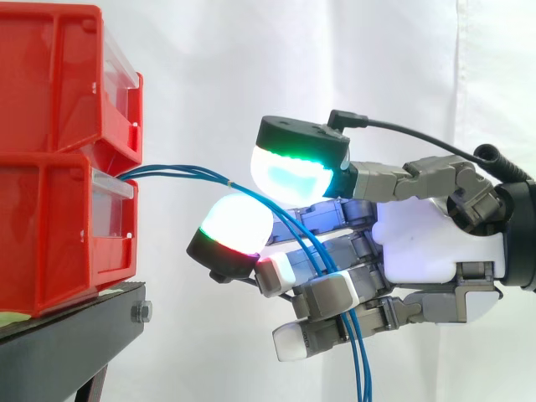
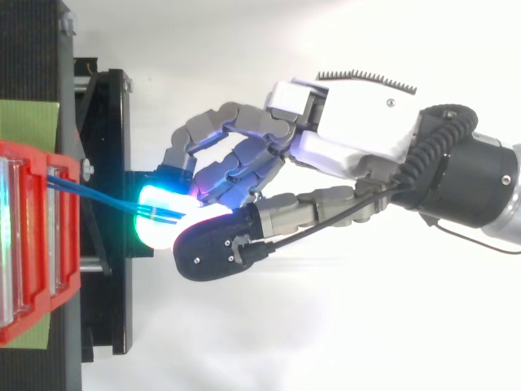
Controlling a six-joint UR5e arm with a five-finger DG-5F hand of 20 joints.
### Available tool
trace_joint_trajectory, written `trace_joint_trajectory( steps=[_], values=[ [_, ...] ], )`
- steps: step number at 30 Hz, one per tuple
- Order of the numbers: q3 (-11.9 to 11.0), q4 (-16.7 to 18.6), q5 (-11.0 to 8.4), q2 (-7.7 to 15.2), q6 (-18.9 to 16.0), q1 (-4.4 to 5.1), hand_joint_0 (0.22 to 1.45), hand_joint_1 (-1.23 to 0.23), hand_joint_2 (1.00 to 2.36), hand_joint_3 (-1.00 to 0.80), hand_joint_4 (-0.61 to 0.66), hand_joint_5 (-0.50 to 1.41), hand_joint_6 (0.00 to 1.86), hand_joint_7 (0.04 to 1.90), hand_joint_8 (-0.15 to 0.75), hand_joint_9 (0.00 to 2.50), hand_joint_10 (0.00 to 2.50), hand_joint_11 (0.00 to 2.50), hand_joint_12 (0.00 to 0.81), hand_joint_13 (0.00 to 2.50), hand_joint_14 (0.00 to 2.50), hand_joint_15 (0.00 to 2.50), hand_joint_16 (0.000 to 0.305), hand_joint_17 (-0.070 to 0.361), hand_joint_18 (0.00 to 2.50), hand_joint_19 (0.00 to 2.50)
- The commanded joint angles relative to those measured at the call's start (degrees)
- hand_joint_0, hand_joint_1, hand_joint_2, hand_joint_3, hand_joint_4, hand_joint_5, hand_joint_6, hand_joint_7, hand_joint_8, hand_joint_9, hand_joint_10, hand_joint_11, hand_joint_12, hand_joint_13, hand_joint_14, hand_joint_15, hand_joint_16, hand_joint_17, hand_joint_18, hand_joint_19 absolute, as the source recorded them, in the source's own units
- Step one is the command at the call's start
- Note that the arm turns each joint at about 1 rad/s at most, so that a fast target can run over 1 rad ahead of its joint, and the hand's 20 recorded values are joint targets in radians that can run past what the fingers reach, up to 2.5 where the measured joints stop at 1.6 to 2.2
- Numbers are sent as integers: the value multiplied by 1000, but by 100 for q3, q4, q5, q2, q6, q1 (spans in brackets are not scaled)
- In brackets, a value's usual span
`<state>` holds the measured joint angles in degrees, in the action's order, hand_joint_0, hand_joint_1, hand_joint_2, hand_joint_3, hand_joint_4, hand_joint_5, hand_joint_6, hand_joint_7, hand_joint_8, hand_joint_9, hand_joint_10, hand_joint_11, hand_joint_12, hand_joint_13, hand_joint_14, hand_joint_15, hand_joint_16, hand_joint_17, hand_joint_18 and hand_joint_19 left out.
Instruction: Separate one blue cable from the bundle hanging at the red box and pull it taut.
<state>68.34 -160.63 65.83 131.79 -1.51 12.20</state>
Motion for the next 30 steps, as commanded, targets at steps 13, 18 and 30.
trace_joint_trajectory(
  steps=[13, 18, 30],
  values=[
    [4, -56, -141, -13, 64, 29, 643, -745, 1000, -500, 127, -230, 896, 792, 281, 860, 12, 1225, 340, 1095, 24, 1176, 47, 106, 689, 588],
    [4, -56, -158, -13, 64, 29, 568, -630, 1000, -500, 136, -218, 891, 781, 293, 883, 11, 1217, 350, 1103, 23, 1168, 48, 107, 697, 594],
    [4, -56, -167, -13, 64, 46, 685, -713, 1021, -259, -16, -225, 937, 928, 282, 892, 12, 1203, 337, 1104, 25, 1157, 47, 105, 709, 584]
  ],
)
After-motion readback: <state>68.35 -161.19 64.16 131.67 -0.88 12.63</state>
